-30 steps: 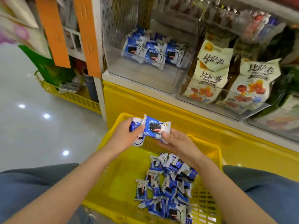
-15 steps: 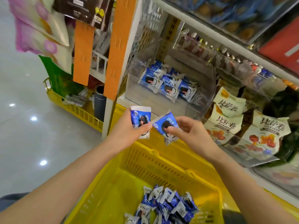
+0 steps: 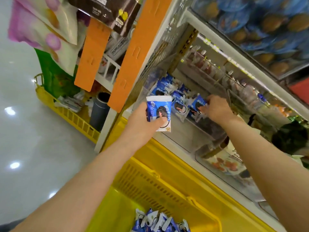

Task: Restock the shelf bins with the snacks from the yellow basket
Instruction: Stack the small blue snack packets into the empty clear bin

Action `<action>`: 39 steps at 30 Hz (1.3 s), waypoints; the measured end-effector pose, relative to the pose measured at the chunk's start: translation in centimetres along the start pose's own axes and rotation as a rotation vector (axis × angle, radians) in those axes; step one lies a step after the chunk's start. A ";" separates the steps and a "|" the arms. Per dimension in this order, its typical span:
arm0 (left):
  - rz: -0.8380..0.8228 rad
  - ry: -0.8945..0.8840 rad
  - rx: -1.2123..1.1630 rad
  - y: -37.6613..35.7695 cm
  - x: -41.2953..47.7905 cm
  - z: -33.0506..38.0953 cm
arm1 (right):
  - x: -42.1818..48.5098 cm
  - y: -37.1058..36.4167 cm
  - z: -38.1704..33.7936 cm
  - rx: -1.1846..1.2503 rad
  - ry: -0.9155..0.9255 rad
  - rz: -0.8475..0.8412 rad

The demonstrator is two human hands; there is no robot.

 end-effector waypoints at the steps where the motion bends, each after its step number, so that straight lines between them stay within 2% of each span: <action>1: 0.009 -0.012 -0.013 0.3 0.3 0.2 | 0.6 -0.9 0.2 -0.065 -0.008 -0.053; 11: -0.013 -0.014 -0.068 1.3 2.0 0.5 | 3.1 -4.4 0.4 -0.213 -0.006 -0.170; 18: -0.018 0.001 -0.079 1.4 2.2 0.5 | 3.6 -4.4 -0.9 -0.331 0.094 -0.079; 22: 0.003 0.007 -0.057 1.8 2.0 0.6 | 3.8 -2.9 -3.2 -0.086 0.209 0.083; 23: 0.010 0.007 -0.052 2.0 1.9 0.7 | 3.8 -2.8 -4.0 0.019 0.257 0.063; 25: 0.020 0.009 -0.048 2.4 1.8 0.9 | 3.7 -4.2 -5.3 0.121 0.332 -0.132; 27: 0.024 0.009 -0.047 2.6 1.8 1.1 | 3.0 -6.2 -5.7 0.090 0.353 -0.337; 29: 0.027 0.008 -0.054 2.7 1.8 1.2 | 2.8 -7.2 -5.4 0.083 0.331 -0.399; 33: 0.036 0.024 -0.073 2.8 1.9 1.0 | 3.1 -7.7 -5.9 -0.065 0.409 -0.348; 36: 0.045 0.027 -0.071 2.8 2.2 0.8 | 3.4 -7.4 -6.2 -0.053 0.419 -0.290; 39: 0.044 0.037 -0.077 2.7 2.6 0.4 | 3.8 -6.1 -6.7 -0.033 0.411 -0.094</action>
Point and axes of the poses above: each hand's wrist, its own x-axis towards the middle knuckle, its own y-axis out of the back of the hand, z = x × y, the point moved 9 cm from there along x, towards the middle knuckle, and after that the axes turned 3 degrees about y, right-handed, at the moved point
